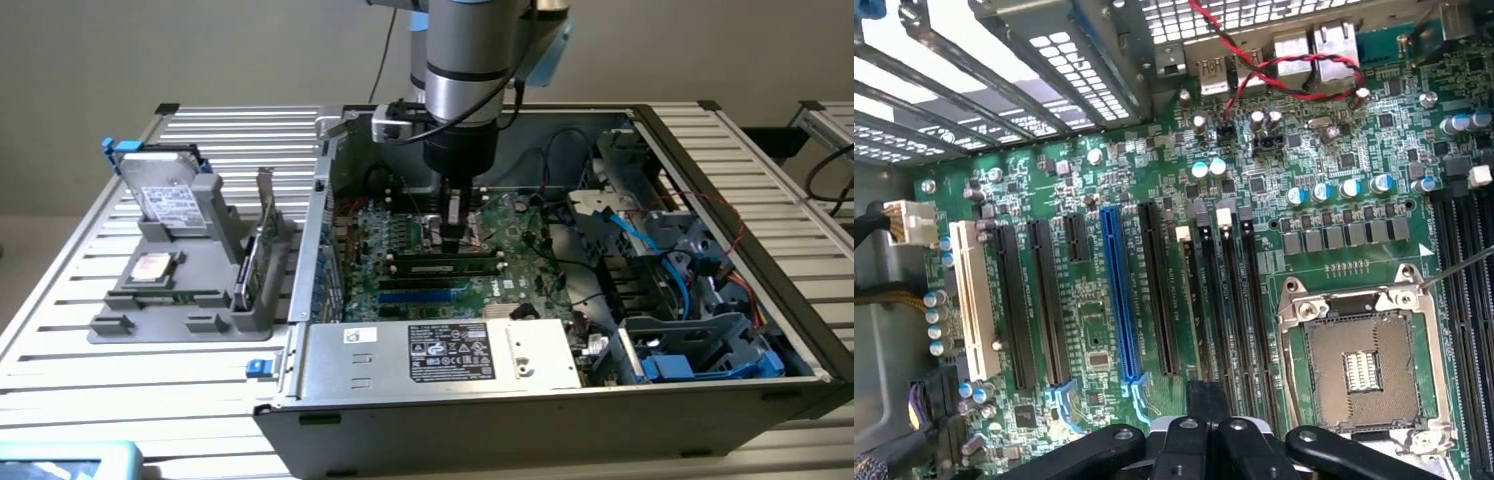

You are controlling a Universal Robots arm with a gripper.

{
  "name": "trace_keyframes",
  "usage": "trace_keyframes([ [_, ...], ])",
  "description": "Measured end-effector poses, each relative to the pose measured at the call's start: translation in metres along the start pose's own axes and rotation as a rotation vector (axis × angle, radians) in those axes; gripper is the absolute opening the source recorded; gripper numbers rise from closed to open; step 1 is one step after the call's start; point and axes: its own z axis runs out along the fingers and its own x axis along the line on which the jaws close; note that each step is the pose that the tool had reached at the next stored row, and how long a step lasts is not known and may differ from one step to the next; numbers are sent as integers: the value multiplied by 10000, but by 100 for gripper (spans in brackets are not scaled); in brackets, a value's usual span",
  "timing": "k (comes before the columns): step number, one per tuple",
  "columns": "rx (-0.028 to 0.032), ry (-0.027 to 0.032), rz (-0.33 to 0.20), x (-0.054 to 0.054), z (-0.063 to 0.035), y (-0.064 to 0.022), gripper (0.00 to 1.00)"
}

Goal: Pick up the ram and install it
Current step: 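Press down the ram until it locks into place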

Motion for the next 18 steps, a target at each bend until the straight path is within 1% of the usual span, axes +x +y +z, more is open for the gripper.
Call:
trace_keyframes([
  [3, -10, -3, 247, 0, 1, 0, 11],
  [6, -18, -10, 611, -1, 5, 0, 11],
  [7, -10, -14, 708, -1, 6, 0, 11],
  [9, 40, -27, 824, -4, 6, -1, 11],
  [10, 40, -28, 904, -5, 6, -1, 11],
  [18, -34, -26, 2021, -5, 10, 0, 11],
])
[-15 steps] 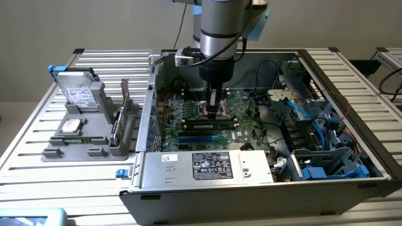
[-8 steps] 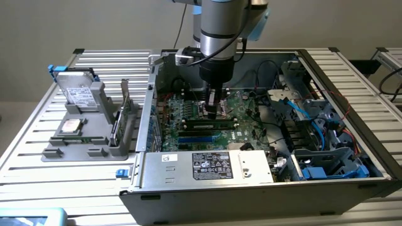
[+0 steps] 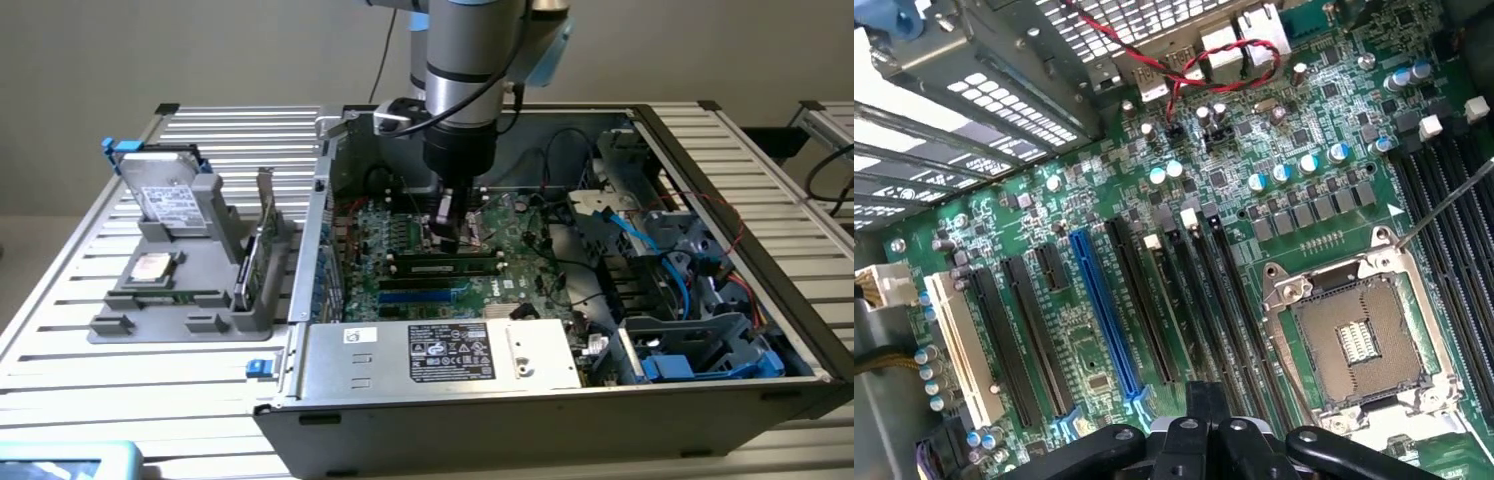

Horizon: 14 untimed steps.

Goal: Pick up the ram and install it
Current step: 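Press down the ram until it locks into place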

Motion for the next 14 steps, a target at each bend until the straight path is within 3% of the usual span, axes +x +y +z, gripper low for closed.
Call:
trace_keyframes([
  [9, -20, -17, 1161, 0, 1, 0, 11],
  [14, 16, -47, 1764, 0, 2, 0, 11],
])
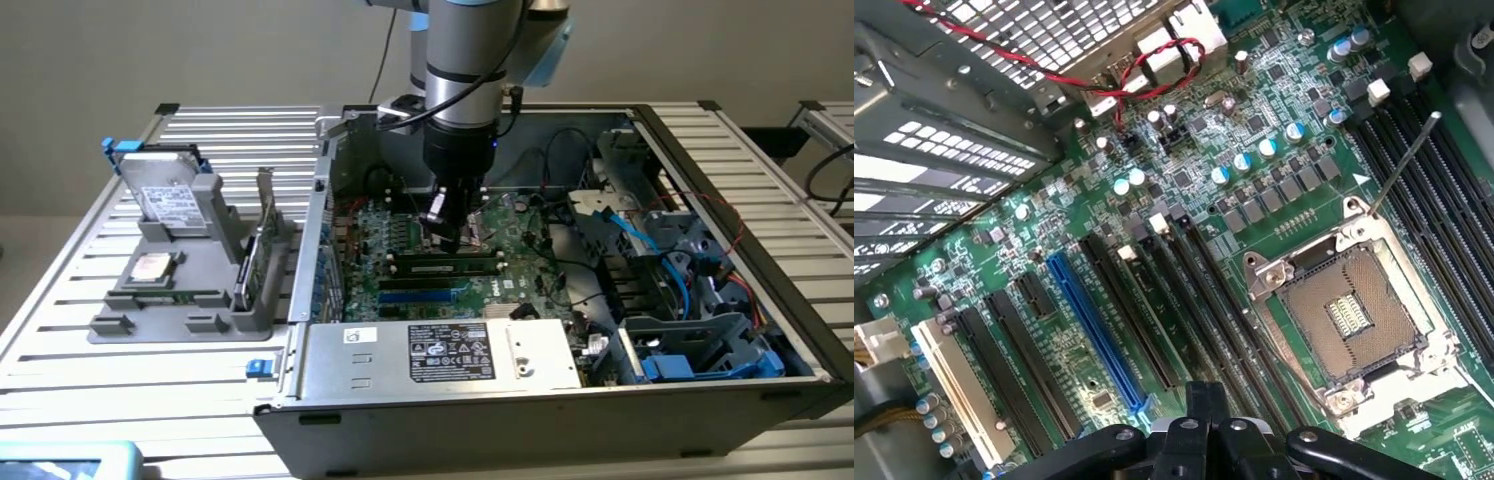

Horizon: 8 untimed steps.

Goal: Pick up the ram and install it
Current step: 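Press down the ram until it locks into place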

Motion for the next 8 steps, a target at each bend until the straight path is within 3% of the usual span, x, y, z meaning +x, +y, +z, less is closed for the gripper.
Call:
trace_keyframes([
  [8, 45, -44, 936, 0, 0, 0, 11],
])
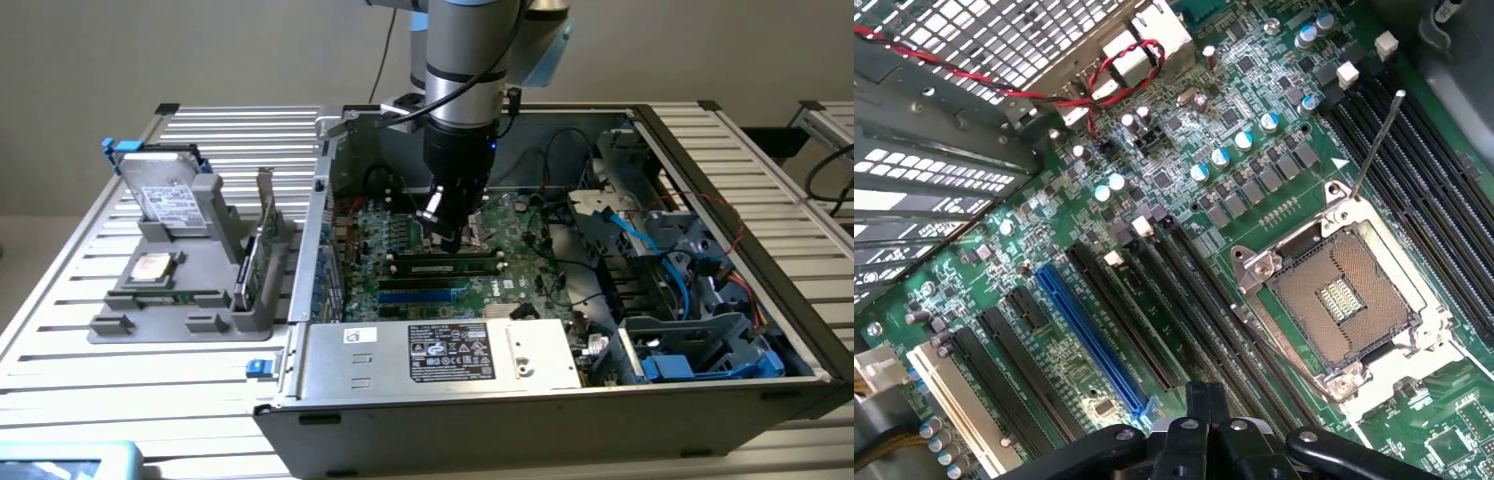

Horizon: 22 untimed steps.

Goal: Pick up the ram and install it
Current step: 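Press down the ram until it locks into place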

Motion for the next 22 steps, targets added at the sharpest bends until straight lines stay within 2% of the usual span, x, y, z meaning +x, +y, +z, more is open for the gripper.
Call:
trace_keyframes([
  [5, 22, -22, 554, 0, 0, 0, 11],
  [11, -14, 29, 1232, 1, 0, 0, 11],
  [22, -43, 116, 2412, 0, 0, 0, 11],
])
